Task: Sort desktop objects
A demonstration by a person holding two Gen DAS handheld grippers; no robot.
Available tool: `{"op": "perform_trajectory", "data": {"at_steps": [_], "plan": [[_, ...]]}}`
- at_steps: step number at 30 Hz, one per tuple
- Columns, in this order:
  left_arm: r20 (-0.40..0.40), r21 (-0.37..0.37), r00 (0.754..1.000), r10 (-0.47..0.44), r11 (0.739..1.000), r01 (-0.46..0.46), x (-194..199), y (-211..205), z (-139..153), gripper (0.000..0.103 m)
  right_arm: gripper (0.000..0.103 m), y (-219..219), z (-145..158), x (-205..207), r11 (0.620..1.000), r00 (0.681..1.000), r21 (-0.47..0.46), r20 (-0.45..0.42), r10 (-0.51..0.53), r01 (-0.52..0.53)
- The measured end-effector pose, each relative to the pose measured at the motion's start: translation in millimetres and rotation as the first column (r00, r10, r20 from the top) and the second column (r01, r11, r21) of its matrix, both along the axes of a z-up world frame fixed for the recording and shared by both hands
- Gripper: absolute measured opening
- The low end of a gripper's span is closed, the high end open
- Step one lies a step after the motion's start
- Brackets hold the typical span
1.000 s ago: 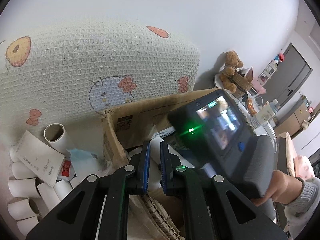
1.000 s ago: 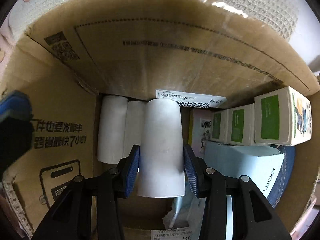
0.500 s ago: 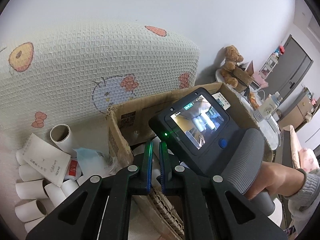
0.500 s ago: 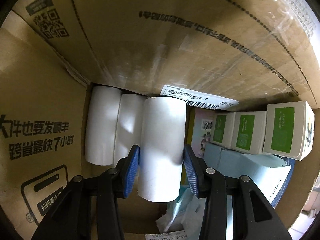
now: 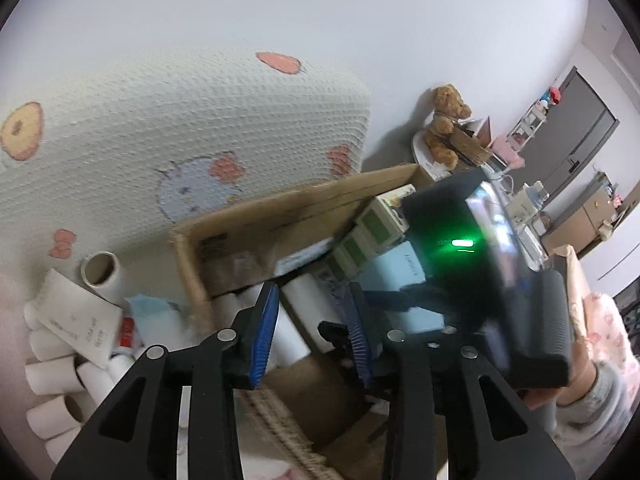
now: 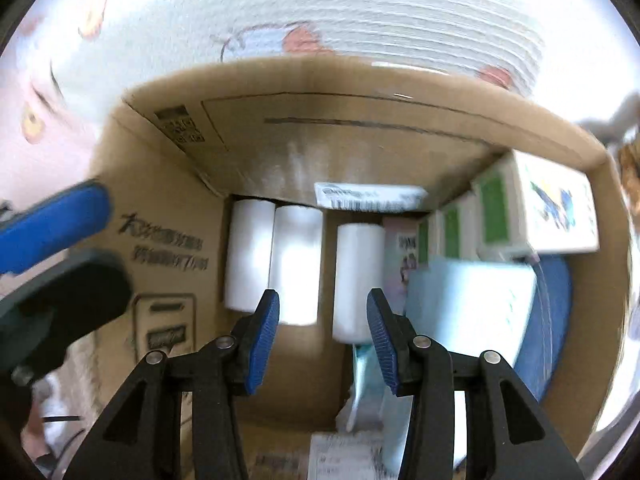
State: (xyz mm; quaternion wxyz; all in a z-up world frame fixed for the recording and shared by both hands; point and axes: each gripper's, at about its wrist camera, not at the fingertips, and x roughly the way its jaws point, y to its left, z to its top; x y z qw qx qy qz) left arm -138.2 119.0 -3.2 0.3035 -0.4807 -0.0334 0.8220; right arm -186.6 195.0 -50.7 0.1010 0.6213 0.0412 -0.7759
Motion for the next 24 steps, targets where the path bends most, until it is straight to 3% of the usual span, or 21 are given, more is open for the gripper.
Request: {"op": "perform_trajectory", "data": {"at_steps": [5,10,13,17,19,22,24], "plan": [[0.078,-0.027,0.997,-0.008,1.0,0.01,-7,24,-5,0.038,0.042,42,19,40,0.994,1.0,-0.11,-0.008,-0.027,0.026],[0.187,-0.111,0.982,-0.005,0.994,0.026,-16,54,-25,0.038,0.042,67,33,45,0.991,0.997,-0.131,-0.07,-0.023,0.013],[0.271,-0.097,0.962,-0.032,0.993,0.06,-21,69,-41,0.028,0.042,74,40,49,0.993,0.995,-0.116,-0.094,-0.021,0.01],[0.414,-0.098,0.91,0.016,0.995,0.027,-36,78,-73,0.01,0.042,77,49,55,0.997,0.992,-0.07,-0.127,0.009,-0.018],[0.474,-0.106,0.879,0.051,0.994,0.0,-40,79,-89,0.009,0.042,80,47,54,0.999,0.992,-0.045,-0.126,0.023,-0.029],[0.585,-0.1,0.808,0.073,0.995,-0.017,-44,83,-115,0.009,0.042,86,41,55,1.0,0.992,-0.011,-0.122,0.017,-0.018],[0.617,-0.111,0.781,0.091,0.993,-0.028,-46,86,-127,0.009,0.041,90,38,53,1.0,0.993,0.002,-0.116,0.018,-0.018]]}}
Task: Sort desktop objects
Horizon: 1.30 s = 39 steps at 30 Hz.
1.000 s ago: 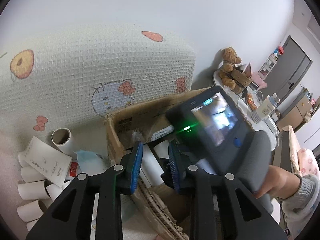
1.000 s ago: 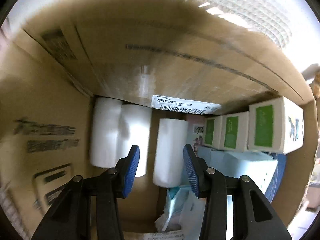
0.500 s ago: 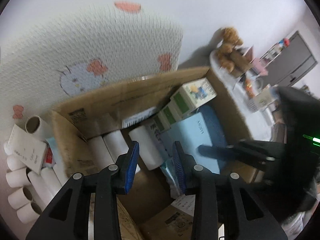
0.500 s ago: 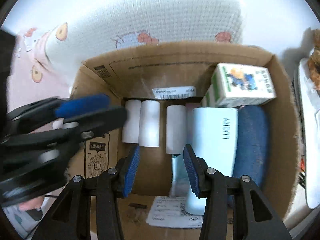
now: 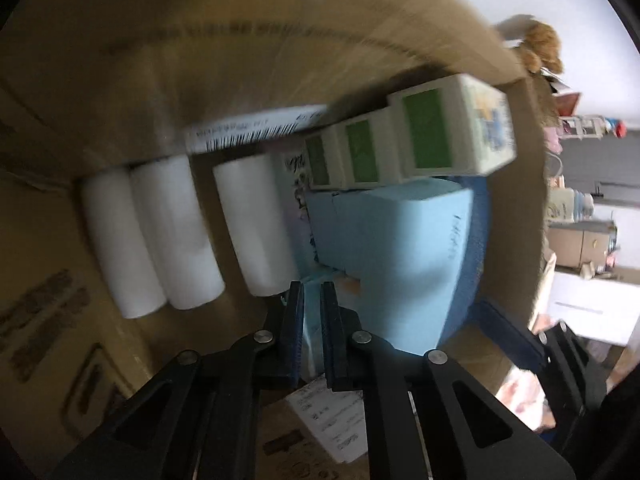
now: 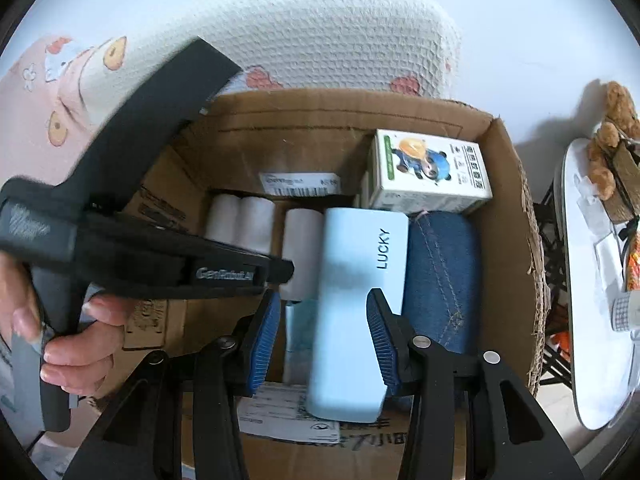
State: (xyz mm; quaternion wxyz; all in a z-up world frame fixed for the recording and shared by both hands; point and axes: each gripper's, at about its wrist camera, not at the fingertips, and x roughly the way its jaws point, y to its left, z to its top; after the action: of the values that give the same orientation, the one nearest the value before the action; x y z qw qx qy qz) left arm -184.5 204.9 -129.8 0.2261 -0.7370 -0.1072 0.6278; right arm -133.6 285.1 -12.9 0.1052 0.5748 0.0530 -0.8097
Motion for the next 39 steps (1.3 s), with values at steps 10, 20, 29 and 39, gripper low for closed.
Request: {"op": "perform_trajectory", "data": {"at_steps": [10,20,29,39], "plan": [[0.042,-0.033,0.997,0.062,0.998,-0.06,0,8,-35,0.009,0.042,10,-23,-5,0.998,1.0,0.055,-0.009,-0.02,0.021],[0.059,-0.021,0.987,0.151,0.988,-0.15,3,0,-50,0.008,0.042,-5,-30,3,0.985,0.997,0.17,-0.059,0.052,-0.041],[0.002,-0.07,0.987,0.159,0.985,-0.158,14,-5,-47,0.004,0.042,-20,-32,6,0.964,0.992,0.259,-0.092,0.086,-0.06],[-0.08,-0.229,0.983,0.168,0.956,-0.182,24,-21,-37,0.006,0.042,-11,-38,5,0.972,0.998,0.234,-0.044,0.044,-0.032]]}}
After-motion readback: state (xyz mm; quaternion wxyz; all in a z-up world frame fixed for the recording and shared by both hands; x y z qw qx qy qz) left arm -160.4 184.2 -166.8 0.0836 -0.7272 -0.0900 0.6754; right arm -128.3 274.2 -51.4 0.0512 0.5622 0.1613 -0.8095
